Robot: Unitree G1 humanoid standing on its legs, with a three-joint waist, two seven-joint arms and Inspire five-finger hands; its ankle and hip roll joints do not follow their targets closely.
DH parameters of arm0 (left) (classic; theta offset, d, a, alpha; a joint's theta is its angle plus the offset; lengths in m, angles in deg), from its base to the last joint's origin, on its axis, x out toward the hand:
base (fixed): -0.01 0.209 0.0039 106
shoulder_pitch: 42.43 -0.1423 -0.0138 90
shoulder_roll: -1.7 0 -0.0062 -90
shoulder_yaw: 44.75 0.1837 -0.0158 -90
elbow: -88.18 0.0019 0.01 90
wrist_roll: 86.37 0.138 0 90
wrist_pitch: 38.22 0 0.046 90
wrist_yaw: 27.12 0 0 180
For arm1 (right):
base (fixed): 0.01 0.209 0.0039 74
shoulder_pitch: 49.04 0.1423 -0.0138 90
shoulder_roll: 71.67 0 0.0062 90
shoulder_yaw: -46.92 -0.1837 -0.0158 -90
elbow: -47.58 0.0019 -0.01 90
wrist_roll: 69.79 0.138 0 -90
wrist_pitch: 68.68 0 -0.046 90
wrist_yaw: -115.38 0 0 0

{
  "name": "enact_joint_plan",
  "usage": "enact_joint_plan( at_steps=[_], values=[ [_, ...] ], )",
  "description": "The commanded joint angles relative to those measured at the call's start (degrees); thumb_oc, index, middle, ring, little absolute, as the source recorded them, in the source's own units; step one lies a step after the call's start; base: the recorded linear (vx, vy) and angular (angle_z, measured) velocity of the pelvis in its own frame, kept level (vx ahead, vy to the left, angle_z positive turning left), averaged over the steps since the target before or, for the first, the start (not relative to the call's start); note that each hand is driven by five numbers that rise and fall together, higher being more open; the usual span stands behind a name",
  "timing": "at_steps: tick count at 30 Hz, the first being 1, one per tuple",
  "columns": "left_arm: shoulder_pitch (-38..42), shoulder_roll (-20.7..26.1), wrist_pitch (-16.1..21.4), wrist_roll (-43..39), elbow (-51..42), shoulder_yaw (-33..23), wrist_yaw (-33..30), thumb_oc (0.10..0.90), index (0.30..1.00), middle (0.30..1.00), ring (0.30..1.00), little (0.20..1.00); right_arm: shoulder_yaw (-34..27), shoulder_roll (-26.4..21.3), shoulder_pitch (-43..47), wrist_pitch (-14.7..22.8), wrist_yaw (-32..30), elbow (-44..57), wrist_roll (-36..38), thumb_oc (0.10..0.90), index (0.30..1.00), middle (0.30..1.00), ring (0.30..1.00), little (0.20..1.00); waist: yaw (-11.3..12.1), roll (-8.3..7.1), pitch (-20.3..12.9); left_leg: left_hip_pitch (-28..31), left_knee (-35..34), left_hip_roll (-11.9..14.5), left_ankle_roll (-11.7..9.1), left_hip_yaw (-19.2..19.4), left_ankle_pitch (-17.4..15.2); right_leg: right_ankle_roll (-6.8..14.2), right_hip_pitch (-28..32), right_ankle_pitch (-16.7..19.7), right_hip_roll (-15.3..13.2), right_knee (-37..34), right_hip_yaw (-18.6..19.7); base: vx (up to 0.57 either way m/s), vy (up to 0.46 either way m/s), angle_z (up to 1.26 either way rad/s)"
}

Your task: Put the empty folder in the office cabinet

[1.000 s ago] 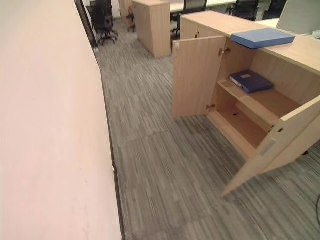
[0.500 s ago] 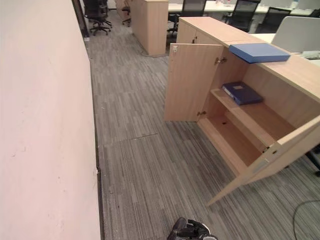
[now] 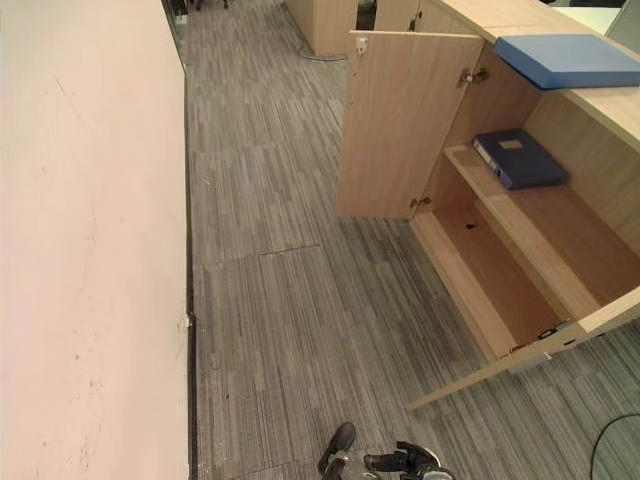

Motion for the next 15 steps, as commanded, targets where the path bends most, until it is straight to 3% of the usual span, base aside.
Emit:
enact_joint_plan(
  at_steps=[1, 2, 5, 6, 8, 10, 11, 12, 13, 15],
  values=[
    [-0.58, 2.43, 1.11, -1.67, -0.89, 1.18, -2.06, 0.800, 0.900, 0.900, 0.900, 0.900, 1.67, 1.35, 2.14, 0.57, -0.44, 0.62, 0.23, 0.800, 0.900, 0.900, 0.900, 0.900, 0.63, 0.03, 2.43, 1.80, -0.84, -4.90, 3.18, -0.74, 0.92, 4.32, 3.21, -4.29, -3.60, 2.23, 3.58, 0.21, -0.211, 0.21],
    [-0.23, 2.23, 1.24, -1.54, -1.26, 1.26, -1.95, 0.800, 0.900, 0.900, 0.900, 0.900, 2.71, 1.99, 1.81, 0.64, -0.16, 1.08, -0.75, 0.800, 0.900, 0.900, 0.900, 0.900, 1.02, -0.47, 2.83, -0.64, 9.83, -6.05, 1.25, 0.75, 3.96, 3.03, 8.08, -5.92, -1.78, -0.66, 4.02, 0.22, -0.244, 0.19],
    [-0.05, 2.20, 0.77, -1.33, -1.17, 1.04, -1.63, 0.800, 0.900, 0.900, 0.900, 0.900, 3.43, 1.80, 1.48, 0.49, -0.17, 1.03, -1.82, 0.800, 0.900, 0.900, 0.900, 0.900, 2.90, -1.34, 3.95, -7.35, 26.47, -8.62, -1.38, 0.90, 10.71, 1.21, 13.11, -7.10, -0.46, -3.87, 3.92, 0.14, -0.186, -0.05],
    [-0.39, 2.07, 0.56, -1.24, -0.93, 0.93, -1.48, 0.800, 0.900, 0.900, 0.900, 0.900, 3.21, 1.51, 1.17, 0.29, -0.16, 0.68, -2.09, 0.800, 0.900, 0.900, 0.900, 0.900, 3.21, -1.42, 4.09, -9.13, 29.64, -8.88, -1.74, 1.48, 11.94, 0.75, 14.37, -7.66, -0.36, -4.15, 4.07, 0.14, -0.100, -0.21],
    [-1.16, 1.78, 0.28, -1.09, -0.69, 0.67, -1.30, 0.800, 0.900, 0.900, 0.900, 0.900, 2.65, 1.37, 0.68, 0.03, -0.19, 0.39, -2.22, 0.800, 0.900, 0.900, 0.900, 0.900, 3.77, -1.76, 4.08, -12.31, 32.45, -8.84, -1.41, 3.10, 11.26, 0.56, 16.60, -8.14, -0.40, -4.99, 4.76, 0.19, -0.053, -0.23],
    [-1.82, 1.58, -0.05, -0.70, -0.23, 0.28, -1.08, 0.800, 0.900, 0.900, 0.900, 0.900, 1.84, 1.31, 0.10, -0.05, -0.17, -0.39, -2.28, 0.800, 0.900, 0.900, 0.900, 0.900, 4.32, -3.59, 4.12, -16.38, 29.55, -9.01, 0.67, 5.22, 9.79, 1.08, 18.63, -7.16, -1.99, -6.78, 5.06, 0.14, 0.014, -0.10],
    [-1.82, 1.58, -0.05, -0.70, -0.23, 0.28, -1.07, 0.800, 0.900, 0.900, 0.900, 0.900, 1.84, 1.32, 0.10, -0.05, -0.17, -0.39, -2.28, 0.800, 0.900, 0.900, 0.900, 0.900, 4.29, -3.64, 4.09, -16.39, 29.47, -9.07, 0.68, 5.20, 9.86, 1.10, 18.60, -7.15, -2.04, -6.78, 5.04, 0.18, 0.038, -0.04],
    [-2.27, 1.80, 0.01, -0.60, 0.04, -0.10, -1.09, 0.800, 0.900, 0.900, 0.900, 0.900, 1.63, 1.24, -0.73, -0.06, -0.10, -1.54, -2.93, 0.800, 0.900, 0.900, 0.900, 0.900, 5.05, -4.70, 3.95, -18.47, 24.29, -8.14, 1.63, 5.67, 6.93, 2.17, 20.27, -7.62, -2.65, -7.30, 6.19, 0.24, 0.024, 0.02],
    [-2.37, 1.86, 0.00, -0.62, 0.15, -0.14, -1.13, 0.800, 0.900, 0.900, 0.900, 0.900, 1.60, 1.28, -0.97, -0.11, -0.08, -2.04, -3.25, 0.800, 0.900, 0.900, 0.900, 0.900, 5.36, -4.86, 3.77, -18.69, 19.91, -7.15, 1.38, 4.95, 7.69, 2.59, 20.99, -7.97, -2.71, -7.47, 6.64, 0.32, 0.044, 0.10],
    [-2.29, 2.00, 0.35, -0.98, 0.06, 0.02, -1.54, 0.800, 0.900, 0.900, 0.900, 0.900, 1.01, 1.23, -1.60, -0.11, -0.29, -3.09, -3.67, 0.800, 0.900, 0.900, 0.900, 0.900, 5.71, -4.06, 3.45, -18.95, 8.69, -2.82, -0.36, 2.81, 14.37, 3.41, 22.82, -9.08, -2.12, -7.46, 7.52, 0.27, 0.072, -0.13]
  ],
)
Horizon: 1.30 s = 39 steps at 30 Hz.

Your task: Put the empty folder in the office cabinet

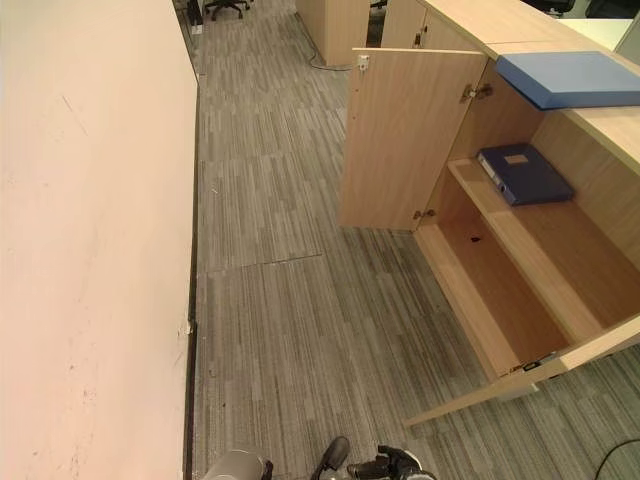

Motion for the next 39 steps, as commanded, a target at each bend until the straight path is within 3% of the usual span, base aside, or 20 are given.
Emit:
enact_joint_plan(
  at_steps=[1, 4, 5, 9, 10, 15, 16, 19, 22, 23, 24, 26, 28, 30, 33, 35, 36, 37, 38, 39],
  values=[
    [-2.63, 1.83, 0.80, -1.57, -0.79, 0.34, -0.95, 0.800, 0.900, 0.900, 0.900, 0.900, -1.60, -2.37, -1.04, 0.41, -0.53, -0.84, -2.58, 0.800, 0.900, 0.900, 0.900, 0.900, 2.13, 1.71, -1.07, -2.97, -7.44, 5.94, 2.19, -2.12, 6.99, 4.71, 8.07, -8.56, -3.68, 7.47, 3.58, 0.30, 0.098, -0.44],
    [-2.64, 1.48, 1.01, -2.55, -0.48, 0.52, -1.17, 0.800, 0.900, 0.900, 0.900, 0.900, -2.77, -2.77, -2.23, 0.05, -0.65, -2.02, -3.54, 0.800, 0.900, 0.900, 0.900, 0.900, 2.56, 2.88, -1.41, -4.33, -15.39, 10.34, 0.90, -1.99, 12.61, 5.74, 10.13, -9.18, -4.38, 7.68, 5.10, 0.25, 0.167, -0.18],
    [-3.63, 0.79, 0.74, -2.60, 0.19, -0.10, -0.93, 0.800, 0.900, 0.900, 0.900, 0.900, -3.18, -2.81, -3.70, -0.12, -0.30, -2.38, -4.85, 0.800, 0.900, 0.900, 0.900, 0.900, 3.24, 4.39, -3.41, -1.66, -16.79, 9.99, 0.19, -4.09, 12.85, 6.68, 11.88, -9.48, -4.42, 7.42, 5.68, 0.41, 0.239, -0.39],
    [-4.24, 0.66, 0.44, -2.03, 0.46, -0.09, -0.67, 0.800, 0.900, 0.900, 0.900, 0.900, -3.55, -2.62, -4.58, -0.60, -0.01, -2.59, -5.50, 0.800, 0.900, 0.900, 0.900, 0.900, 3.30, 4.47, -4.77, -0.50, -15.27, 8.44, 0.36, -4.00, 11.59, 7.41, 13.10, -8.99, -6.08, 7.26, 5.50, 0.28, 0.182, -0.70],
    [-4.71, 0.82, 0.27, -1.34, 0.83, -0.10, -0.34, 0.800, 0.900, 0.900, 0.900, 0.900, -3.76, -2.36, -5.12, -0.85, 0.29, -2.53, -5.88, 0.800, 0.900, 0.900, 0.900, 0.900, 3.52, 3.86, -5.22, -0.29, -12.94, 6.53, 1.09, -2.69, 9.75, 8.50, 14.04, -8.10, -8.82, 7.02, 5.20, 0.28, 0.220, -1.00],
    [-4.26, 1.88, 0.08, 0.09, 0.68, 0.09, -0.15, 0.800, 0.900, 0.900, 0.900, 0.900, -3.03, -2.00, -3.26, -0.80, 0.44, -0.58, -5.95, 0.800, 0.900, 0.900, 0.900, 0.900, 4.41, 1.79, -4.63, -4.52, -4.00, -0.97, 4.66, 1.91, 2.56, 10.77, 11.32, -4.72, -16.19, 8.54, 4.90, 0.17, 0.242, -0.05],
    [-4.24, 1.89, 0.08, 0.09, 0.69, 0.09, -0.15, 0.800, 0.900, 0.900, 0.900, 0.900, -3.03, -2.00, -3.25, -0.81, 0.44, -0.58, -5.95, 0.800, 0.900, 0.900, 0.900, 0.900, 4.47, 1.71, -4.72, -4.68, -3.87, -1.02, 4.72, 2.01, 2.48, 10.83, 11.15, -4.72, -16.29, 8.61, 4.99, 0.10, 0.218, 0.24],
    [-4.15, 2.27, 0.17, 0.81, 0.28, 0.19, 0.06, 0.800, 0.900, 0.900, 0.900, 0.900, -1.14, -1.73, -2.60, -0.67, 1.29, 0.89, -7.67, 0.800, 0.900, 0.900, 0.900, 0.900, 5.04, 1.49, -5.49, -4.59, -3.11, -4.49, 7.10, 3.01, 0.17, 11.84, 9.74, -1.88, -20.29, 11.27, 4.69, 0.13, 0.220, -0.17],
    [-4.64, 2.38, 0.10, 0.78, -0.53, 0.09, 0.16, 0.800, 0.900, 0.900, 0.900, 0.900, 0.13, -1.55, -2.14, -0.63, 1.72, 2.52, -8.46, 0.800, 0.900, 0.900, 0.900, 0.900, 4.81, 1.82, -5.83, -1.34, -3.43, -8.46, 9.94, 3.31, -3.27, 11.88, 7.08, 4.86, -26.29, 20.89, 5.81, 0.20, 0.267, 0.32],
    [-4.65, 2.37, 0.10, 0.78, -0.54, 0.08, 0.16, 0.800, 0.900, 0.900, 0.900, 0.900, 0.15, -1.55, -2.14, -0.64, 1.71, 2.54, -8.46, 0.800, 0.900, 0.900, 0.900, 0.900, 4.87, 1.75, -5.75, -1.27, -3.41, -8.58, 10.03, 3.42, -3.33, 12.02, 6.98, 4.83, -26.48, 21.08, 6.02, 0.22, 0.355, 0.37],
    [-5.11, 2.60, -0.10, 0.09, -1.13, -0.21, 0.18, 0.800, 0.900, 0.900, 0.900, 0.900, 0.71, -1.00, -1.67, -0.51, 1.60, 3.68, -7.36, 0.800, 0.900, 0.900, 0.900, 0.900, 3.87, 2.86, -4.56, 2.19, -4.45, -10.63, 12.61, 3.64, -3.99, 10.82, 3.84, 11.16, -29.12, 29.69, 8.49, 0.16, 0.376, 0.30],
    [-5.63, 2.88, -0.41, 0.20, -1.29, -0.42, 0.46, 0.800, 0.900, 0.900, 0.900, 0.900, 1.12, -0.32, -1.53, -0.01, 1.47, 4.63, -5.94, 0.800, 0.900, 0.900, 0.900, 0.900, 3.84, 3.61, -3.50, 5.90, -6.33, -10.97, 13.74, 4.29, -4.06, 10.05, 1.11, 10.06, -29.54, 36.20, 9.36, 0.22, 0.354, -0.10],
    [-5.98, 2.87, -0.54, 0.12, -1.37, -0.64, 0.50, 0.800, 0.900, 0.900, 0.900, 0.900, 1.69, 0.04, -1.31, 0.13, 1.57, 5.30, -5.37, 0.800, 0.900, 0.900, 0.900, 0.900, 3.96, 3.67, -2.90, 7.86, -7.55, -10.73, 14.11, 4.84, -4.30, 10.14, -0.58, 9.93, -29.58, 38.20, 8.41, 0.18, 0.112, -0.33],
    [-6.65, 2.31, -0.38, -0.56, -1.97, -0.71, 0.44, 0.800, 0.900, 0.900, 0.900, 0.900, 1.93, -0.17, -0.09, 0.51, 1.57, 7.39, -3.74, 0.800, 0.900, 0.900, 0.900, 0.900, 3.19, 4.52, -1.01, 11.88, -9.81, -9.03, 13.97, 5.52, -4.60, 10.39, -6.18, 7.62, -25.10, 37.54, 5.20, 0.20, -0.021, -0.62],
    [-6.64, 2.24, -0.61, -0.99, -1.71, -1.21, 0.34, 0.800, 0.900, 0.900, 0.900, 0.900, 2.35, -0.68, 2.59, 0.91, 1.16, 9.32, -2.30, 0.800, 0.900, 0.900, 0.900, 0.900, 1.52, 5.09, 1.73, 15.51, -9.95, -8.63, 13.43, 6.52, -6.34, 12.58, -11.21, 9.32, -20.07, 28.83, -1.24, 0.15, -0.051, -0.58],
    [-6.57, 2.10, -0.83, -0.93, -1.52, -1.97, 0.53, 0.800, 0.900, 0.900, 0.900, 0.900, 2.40, -0.69, 3.61, 1.08, 0.91, 9.91, -1.84, 0.800, 0.900, 0.900, 0.900, 0.900, 1.00, 4.03, 1.91, 17.62, -9.92, -8.51, 12.50, 7.41, -8.20, 13.90, -10.15, 11.56, -16.93, 18.21, -9.16, 0.26, -0.160, -0.42],
    [-6.74, 2.29, -1.14, -0.82, -1.09, -3.19, 0.67, 0.800, 0.900, 0.900, 0.900, 0.900, 2.15, -0.46, 3.77, 1.05, 0.56, 9.86, -1.55, 0.800, 0.900, 0.900, 0.900, 0.900, 1.13, 2.68, 1.21, 18.79, -9.83, -8.57, 11.66, 8.39, -9.59, 14.47, -8.88, 13.80, -14.95, 10.83, -16.56, 0.32, -0.246, -0.13],
    [-7.18, 2.21, -1.29, -0.80, -0.92, -3.78, 0.95, 0.800, 0.900, 0.900, 0.900, 0.900, 1.78, -0.50, 3.65, 1.06, 0.50, 9.40, -0.72, 0.800, 0.900, 0.900, 0.900, 0.900, 1.46, 1.84, 0.37, 19.13, -9.72, -8.50, 11.14, 8.68, -10.56, 13.53, -6.16, 11.98, -13.35, 6.17, -18.76, 0.43, -0.244, -0.13],
    [-8.21, 1.57, -1.64, -0.21, 0.02, -4.40, 1.23, 0.800, 0.900, 0.900, 0.900, 0.900, 0.92, -0.37, 2.65, 1.01, 0.15, 7.68, -0.30, 0.800, 0.900, 0.900, 0.900, 0.900, 2.17, 0.78, -1.25, 20.02, -9.39, -8.06, 10.68, 9.82, -11.92, 11.29, -4.25, 9.71, -12.02, 4.58, -21.03, 0.35, -0.189, -0.02],
    [-8.44, 1.69, -1.61, -0.38, 0.37, -4.70, 1.19, 0.800, 0.900, 0.900, 0.900, 0.900, 0.27, -0.34, 2.09, 1.17, -0.02, 6.99, 0.18, 0.800, 0.900, 0.900, 0.900, 0.900, 2.21, 0.66, -1.80, 19.98, -8.90, -7.33, 10.12, 9.93, -12.34, 10.65, -4.12, 8.74, -11.32, 4.45, -20.93, 0.27, -0.112, -0.23]
  ],
)
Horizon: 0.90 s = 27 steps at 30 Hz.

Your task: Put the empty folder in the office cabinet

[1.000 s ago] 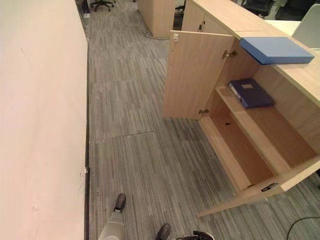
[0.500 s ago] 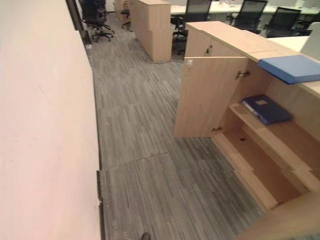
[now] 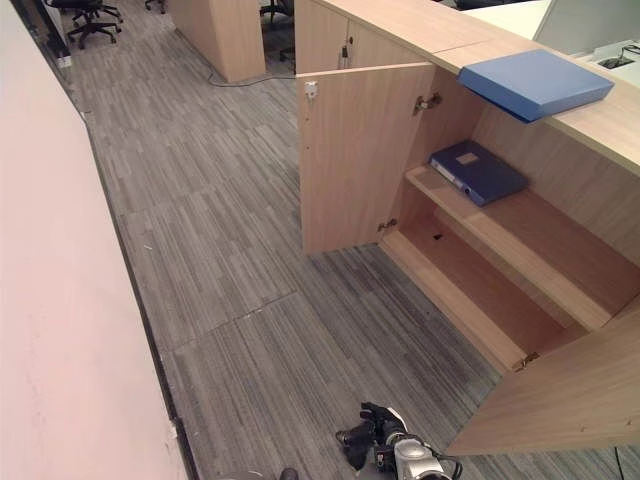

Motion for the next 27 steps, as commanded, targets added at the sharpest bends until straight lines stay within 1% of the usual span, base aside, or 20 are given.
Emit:
enact_joint_plan(
  at_steps=[1, 2, 3, 4, 8, 11, 14, 15, 16, 18, 19, 21, 22, 23, 25, 26, 27],
  values=[
    [-3.01, -0.19, -0.66, 1.24, 3.01, 3.62, -0.02, 0.800, 0.900, 0.900, 0.900, 0.900, -1.42, -0.70, -0.11, 1.68, -0.91, -4.32, 3.35, 0.800, 0.900, 0.900, 0.900, 0.900, 3.57, -0.65, -3.10, -2.14, 3.82, 0.11, -0.66, -3.38, -3.72, 2.15, 6.83, 6.87, 1.51, -10.13, 7.36, 0.22, -0.144, -0.24],
    [-2.97, -0.46, -0.51, 0.80, 2.82, 3.11, -0.22, 0.800, 0.900, 0.900, 0.900, 0.900, -2.11, -0.83, -0.70, 1.79, -1.24, -5.36, 4.08, 0.800, 0.900, 0.900, 0.900, 0.900, 3.72, -0.46, -3.69, -1.97, 3.76, 1.13, -1.26, -3.65, -3.55, 1.39, 7.45, 5.94, 2.15, -10.09, 6.80, 0.17, -0.129, -0.23],
    [-2.91, -0.51, -0.51, 1.14, 2.82, 3.35, -0.34, 0.800, 0.900, 0.900, 0.900, 0.900, -2.42, -0.96, -0.80, 1.77, -1.42, -5.68, 4.33, 0.800, 0.900, 0.900, 0.900, 0.900, 3.54, -0.23, -4.06, -1.85, 3.23, 1.68, -1.38, -3.86, -3.29, 0.85, 7.53, 5.37, 2.52, -9.95, 6.85, 0.26, -0.198, 0.04],
    [-2.61, -0.56, -0.49, 1.61, 2.79, 3.88, -0.51, 0.800, 0.900, 0.900, 0.900, 0.900, -3.00, -1.38, -0.95, 1.81, -1.61, -5.79, 4.57, 0.800, 0.900, 0.900, 0.900, 0.900, 3.11, 0.09, -4.76, -1.58, 1.49, 2.70, -1.75, -4.24, -2.61, 0.30, 7.44, 4.29, 3.33, -9.78, 7.02, 0.13, -0.106, 0.11],
    [-1.82, -0.46, -0.09, 1.45, 2.10, 4.42, -1.11, 0.800, 0.900, 0.900, 0.900, 0.900, -3.40, -1.89, -1.01, 2.04, -2.16, -5.87, 5.02, 0.800, 0.900, 0.900, 0.900, 0.900, 2.78, 0.38, -4.86, -1.27, -1.10, 3.58, -2.19, -4.78, -1.31, -0.07, 6.81, 3.27, 3.91, -8.82, 7.48, 0.09, -0.074, 0.00],
    [-0.81, -0.25, 0.03, 1.31, 1.35, 5.27, -1.42, 0.800, 0.900, 0.900, 0.900, 0.900, -4.03, -2.28, -0.94, 1.90, -2.58, -6.20, 5.11, 0.800, 0.900, 0.900, 0.900, 0.900, 2.48, 0.94, -4.47, -1.00, -3.17, 4.24, -2.56, -5.40, -0.26, -0.24, 5.60, 2.41, 3.40, -6.79, 7.70, 0.07, -0.037, -0.06],
    [0.37, 0.00, 0.37, 0.83, 1.26, 5.59, -1.92, 0.800, 0.900, 0.900, 0.900, 0.900, -4.53, -2.39, -0.99, 1.80, -2.80, -6.32, 5.02, 0.800, 0.900, 0.900, 0.900, 0.900, 1.88, 1.67, -3.84, -0.61, -4.45, 4.74, -2.48, -6.74, -0.08, -0.54, 3.67, 0.87, 1.27, -1.70, 7.95, 0.07, 0.004, 0.08],
    [0.38, 0.00, 0.37, 0.83, 1.27, 5.59, -1.92, 0.800, 0.900, 0.900, 0.900, 0.900, -4.53, -2.40, -0.98, 1.80, -2.80, -6.32, 5.02, 0.800, 0.900, 0.900, 0.900, 0.900, 1.86, 1.66, -3.84, -0.63, -4.46, 4.72, -2.47, -6.76, -0.07, -0.53, 3.62, 0.81, 1.20, -1.59, 7.95, 0.06, 0.004, 0.17],
    [0.84, 0.10, 0.45, 0.74, 1.16, 5.81, -2.14, 0.800, 0.900, 0.900, 0.900, 0.900, -4.66, -2.47, -1.07, 1.78, -2.89, -6.39, 4.83, 0.800, 0.900, 0.900, 0.900, 0.900, 1.64, 1.92, -3.55, -0.53, -4.30, 4.96, -2.38, -7.07, -0.38, -0.69, 3.16, 0.40, 0.62, -0.15, 7.96, 0.06, 0.002, 0.22],
    [1.88, 0.41, 0.55, 0.78, 0.90, 6.50, -2.38, 0.800, 0.900, 0.900, 0.900, 0.900, -5.14, -2.74, -1.53, 1.60, -2.93, -6.58, 4.47, 0.800, 0.900, 0.900, 0.900, 0.900, 0.98, 2.51, -2.85, -0.34, -3.68, 5.42, -2.21, -8.07, -1.53, -1.09, 2.20, -1.60, -1.80, 4.97, 7.72, 0.16, 0.008, 0.30],
    [2.34, 0.47, 0.62, 0.70, 0.72, 6.78, -2.46, 0.800, 0.900, 0.900, 0.900, 0.900, -5.43, -2.86, -1.74, 1.51, -2.98, -6.66, 4.29, 0.800, 0.900, 0.900, 0.900, 0.900, 0.65, 2.62, -2.63, -0.07, -3.57, 5.41, -2.21, -8.59, -1.93, -1.12, 2.08, -2.63, -2.89, 7.03, 7.52, 0.19, -0.001, 0.37],
    [3.30, 0.79, 0.74, 0.72, 0.36, 7.21, -2.75, 0.800, 0.900, 0.900, 0.900, 0.900, -5.85, -3.10, -1.99, 1.51, -3.13, -6.68, 3.99, 0.800, 0.900, 0.900, 0.900, 0.900, 0.11, 2.60, -2.42, 0.44, -3.48, 5.85, -2.46, -9.18, -2.56, -1.21, 2.04, -3.96, -4.01, 9.57, 7.29, 0.16, -0.042, 0.47],
    [3.83, 0.93, 1.03, 0.59, -0.14, 7.58, -2.95, 0.800, 0.900, 0.900, 0.900, 0.900, -5.95, -3.16, -2.27, 1.54, -3.20, -6.72, 3.76, 0.800, 0.900, 0.900, 0.900, 0.900, -0.18, 2.53, -2.40, 0.48, -2.86, 6.22, -2.65, -9.21, -2.78, -1.36, 2.22, -4.58, -4.06, 10.28, 7.50, 0.24, -0.120, 0.36],
    [4.39, 1.27, 1.26, 0.22, -0.97, 7.74, -3.17, 0.800, 0.900, 0.900, 0.900, 0.900, -6.13, -3.41, -2.79, 1.31, -3.16, -7.02, 3.13, 0.800, 0.900, 0.900, 0.900, 0.900, -0.74, 2.44, -2.50, 0.26, -0.20, 7.04, -3.43, -8.92, -2.87, -1.98, 2.67, -6.09, -3.94, 11.20, 8.06, 0.18, -0.107, 0.15],
    [4.36, 1.28, 1.25, 0.20, -1.00, 7.74, -3.17, 0.800, 0.900, 0.900, 0.900, 0.900, -6.13, -3.41, -2.79, 1.31, -3.16, -7.02, 3.11, 0.800, 0.900, 0.900, 0.900, 0.900, -0.69, 2.42, -2.51, 0.12, 0.08, 7.08, -3.51, -8.86, -3.03, -2.07, 2.62, -6.19, -3.88, 11.22, 8.11, 0.11, -0.080, 0.10],
    [4.57, 1.20, 1.76, -0.24, -1.97, 8.14, -3.18, 0.800, 0.900, 0.900, 0.900, 0.900, -5.60, -3.67, -2.84, 1.08, -3.15, -7.86, 2.07, 0.800, 0.900, 0.900, 0.900, 0.900, -0.57, 2.21, -2.55, -1.48, 6.94, 7.15, -4.97, -7.76, -0.02, -3.38, 4.71, -7.64, -2.42, 9.38, 9.02, 0.19, -0.132, 0.06],
    [4.55, 1.15, 1.83, -0.25, -2.50, 8.24, -3.10, 0.800, 0.900, 0.900, 0.900, 0.900, -5.30, -3.83, -2.86, 1.05, -3.07, -8.22, 1.70, 0.800, 0.900, 0.900, 0.900, 0.900, -0.10, 2.17, -2.47, -2.89, 11.83, 6.64, -5.93, -7.76, 2.72, -4.17, 6.16, -8.23, -0.83, 7.86, 9.71, 0.24, -0.183, 0.01]
  ],
)
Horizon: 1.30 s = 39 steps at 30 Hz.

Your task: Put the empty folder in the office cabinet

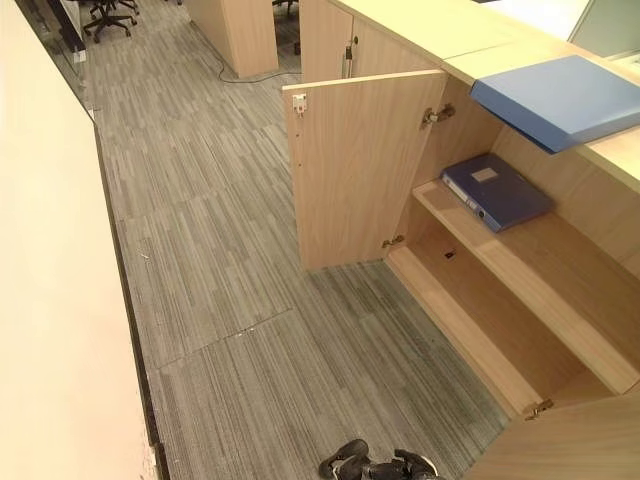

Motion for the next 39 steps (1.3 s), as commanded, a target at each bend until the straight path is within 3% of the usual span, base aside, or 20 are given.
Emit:
enact_joint_plan(
  at_steps=[1, 2, 3, 5, 7, 8, 9, 10, 12, 13, 14, 15, 17, 24, 34, 37, 38, 39],
  values=[
    [0.43, 2.87, 1.80, -0.24, -2.51, 0.93, -1.42, 0.800, 0.900, 0.900, 0.900, 0.900, -0.82, -1.51, 0.94, 0.22, -0.51, -0.04, -2.30, 0.800, 0.900, 0.900, 0.900, 0.900, 2.75, -0.85, 4.35, -2.36, 17.15, -2.28, -2.48, 1.52, 7.27, 7.23, 10.04, 3.67, -0.36, -9.15, 8.66, 0.12, -0.112, -0.22],
    [0.47, 2.87, 1.79, -0.24, -2.52, 0.95, -1.42, 0.800, 0.900, 0.900, 0.900, 0.900, -0.86, -1.53, 0.98, 0.23, -0.50, -0.06, -2.31, 0.800, 0.900, 0.900, 0.900, 0.900, 2.82, -0.84, 4.40, -2.75, 17.75, -2.18, -2.64, 1.55, 7.14, 7.01, 10.03, 3.71, -0.15, -9.45, 8.67, 0.11, -0.159, -0.85],
    [0.64, 2.94, 1.88, -0.65, -2.34, 0.73, -1.47, 0.800, 0.900, 0.900, 0.900, 0.900, -1.66, -2.49, 0.53, 0.40, -0.88, -0.31, -1.81, 0.800, 0.900, 0.900, 0.900, 0.900, 4.48, -1.09, 5.38, -8.39, 26.74, -4.27, -5.21, -1.31, 11.97, 5.59, 12.24, 2.88, 2.32, -12.66, 9.92, 0.13, -0.135, -1.10],
    [0.14, 2.71, 1.75, -0.08, -2.14, 0.95, -1.28, 0.800, 0.900, 0.900, 0.900, 0.900, -2.11, -2.89, 0.00, 0.41, -1.01, -0.58, -1.47, 0.800, 0.900, 0.900, 0.900, 0.900, 5.24, -2.49, 5.86, -13.86, 27.76, -3.28, -4.42, -1.41, 8.85, 6.26, 14.87, 2.88, 3.04, -15.90, 10.44, 0.20, -0.093, -0.92],
    [-0.64, 2.93, 1.49, 0.58, -1.91, 0.76, -1.11, 0.800, 0.900, 0.900, 0.900, 0.900, -2.12, -2.98, 0.03, 0.51, -1.07, -1.15, -1.33, 0.800, 0.900, 0.900, 0.900, 0.900, 6.28, -4.97, 6.17, -20.36, 26.06, -0.73, -2.37, -0.38, 2.68, 8.10, 17.02, 3.97, 2.73, -19.14, 12.24, 0.20, 0.037, -0.55],
    [-1.15, 3.32, 1.50, 0.60, -1.52, 0.48, -1.19, 0.800, 0.900, 0.900, 0.900, 0.900, -1.80, -2.79, 0.14, 0.67, -1.10, -1.51, -1.48, 0.800, 0.900, 0.900, 0.900, 0.900, 7.24, -5.83, 6.44, -23.09, 22.99, 1.12, -2.51, -2.16, 3.77, 8.97, 17.65, 4.36, 2.75, -19.56, 13.98, 0.21, 0.109, -0.45],
    [-1.39, 3.72, 1.47, 0.25, -1.22, 0.16, -1.25, 0.800, 0.900, 0.900, 0.900, 0.900, -1.52, -2.45, 0.42, 0.75, -1.13, -1.86, -1.51, 0.800, 0.900, 0.900, 0.900, 0.900, 8.15, -6.20, 6.39, -23.98, 18.53, 3.04, -3.25, -4.25, 6.93, 9.44, 18.03, 4.48, 3.24, -19.94, 15.86, 0.16, 0.083, -0.78],
    [-1.39, 3.78, 1.49, 0.23, -1.19, 0.15, -1.23, 0.800, 0.900, 0.900, 0.900, 0.900, -1.50, -2.39, 0.44, 0.78, -1.13, -1.91, -1.51, 0.800, 0.900, 0.900, 0.900, 0.900, 8.41, -6.36, 6.46, -23.43, 17.60, 3.17, -3.43, -4.00, 7.44, 9.31, 18.02, 4.55, 3.32, -20.07, 16.13, 0.22, 0.123, -0.98],
    [-1.81, 4.58, 1.55, -1.28, 0.85, -0.46, -1.51, 0.800, 0.900, 0.900, 0.900, 0.900, -0.37, -1.50, 1.37, 1.17, -1.41, -2.76, -1.56, 0.800, 0.900, 0.900, 0.900, 0.900, 10.69, -5.53, 6.11, -22.94, 0.80, 9.41, -5.47, -13.81, 17.92, 10.11, 19.48, 4.20, 5.06, -20.36, 23.20, 0.33, 0.230, -1.57],
    [-1.65, 4.05, 1.66, -1.85, 1.84, -0.86, -1.36, 0.800, 0.900, 0.900, 0.900, 0.900, -0.35, -1.30, 1.39, 1.23, -0.81, -2.79, -1.33, 0.800, 0.900, 0.900, 0.900, 0.900, 10.45, -4.43, 4.61, -20.05, -2.97, 8.65, -5.66, -17.46, 16.42, 10.99, 19.21, 4.16, 5.46, -20.55, 25.42, 0.15, 0.247, -1.76],
    [-1.59, 3.97, 1.74, -1.84, 1.89, -0.73, -1.31, 0.800, 0.900, 0.900, 0.900, 0.900, -0.45, -1.41, 1.34, 1.24, -0.80, -2.77, -1.28, 0.800, 0.900, 0.900, 0.900, 0.900, 10.63, -4.15, 4.85, -20.51, -2.95, 8.26, -5.38, -17.44, 17.70, 10.74, 18.81, 5.53, 5.12, -20.66, 24.86, 0.13, 0.400, -1.42],
    [-2.05, 2.64, 1.55, -2.46, 3.57, -1.44, -0.92, 0.800, 0.900, 0.900, 0.900, 0.900, -0.73, -1.38, 1.56, 1.25, -0.47, -2.48, -1.35, 0.800, 0.900, 0.900, 0.900, 0.900, 9.64, -3.14, 2.76, -18.04, -3.86, 6.42, -6.14, -18.10, 16.88, 11.51, 18.98, 7.30, 4.00, -21.48, 25.69, 0.16, 0.445, -1.41],
    [-3.43, 1.80, 1.30, -1.31, 4.83, -1.65, -0.30, 0.800, 0.900, 0.900, 0.900, 0.900, -1.08, -0.86, 0.37, 0.80, 0.07, -2.10, -1.41, 0.800, 0.900, 0.900, 0.900, 0.900, 8.80, -3.57, 0.73, -15.33, -5.18, 3.97, -5.45, -16.88, 15.95, 12.81, 19.46, 9.64, 1.68, -23.07, 27.37, 0.28, 0.410, -1.46],
    [-3.40, 3.02, 0.79, 0.70, 3.87, -1.62, 0.20, 0.800, 0.900, 0.900, 0.900, 0.900, -0.53, 1.34, -0.83, -0.35, 0.83, -2.14, -2.04, 0.800, 0.900, 0.900, 0.900, 0.900, 7.75, -4.69, -1.24, -12.12, -6.18, -1.49, -1.95, -12.77, 13.75, 16.14, 19.22, 13.01, -3.12, -25.56, 29.85, 0.14, 0.233, -0.63],
    [-2.00, 3.58, 0.88, 1.68, 3.06, -0.84, 0.58, 0.800, 0.900, 0.900, 0.900, 0.900, -0.19, 2.51, -0.45, -0.20, 0.66, -0.38, -2.25, 0.800, 0.900, 0.900, 0.900, 0.900, 6.29, -5.77, -1.11, -10.49, -6.18, -5.42, 0.68, -9.03, 11.57, 18.50, 17.64, 16.02, -7.52, -24.93, 30.21, 0.08, 0.120, -0.07],
    [-1.84, 3.43, 0.47, 3.92, 3.77, 0.47, 1.58, 0.800, 0.900, 0.900, 0.900, 0.900, -0.70, 2.52, -1.15, -0.38, 0.77, -0.46, -2.77, 0.800, 0.900, 0.900, 0.900, 0.900, 5.42, -5.48, -0.39, -8.14, -6.18, -7.71, 2.22, -7.96, 10.16, 18.82, 17.51, 18.08, -11.38, -19.09, 29.83, 0.13, 0.166, -0.18],
    [-1.83, 3.43, 0.47, 3.92, 3.77, 0.47, 1.58, 0.800, 0.900, 0.900, 0.900, 0.900, -0.70, 2.52, -1.15, -0.38, 0.77, -0.46, -2.77, 0.800, 0.900, 0.900, 0.900, 0.900, 5.43, -5.48, -0.38, -8.13, -6.18, -7.71, 2.23, -7.95, 10.16, 18.82, 17.51, 18.07, -11.38, -19.08, 29.83, 0.10, 0.163, -0.12],
    [-1.37, 3.45, 0.25, 6.05, 3.76, 2.13, 2.11, 0.800, 0.900, 0.900, 0.900, 0.900, -0.36, 2.29, -1.15, -0.53, 0.82, -0.36, -3.57, 0.800, 0.900, 0.900, 0.900, 0.900, 4.78, -5.35, 0.65, -6.82, -6.18, -8.83, 3.16, -7.05, 9.59, 18.82, 16.99, 22.70, -14.19, -15.12, 29.62, 0.08, 0.145, -0.07]
  ],
)
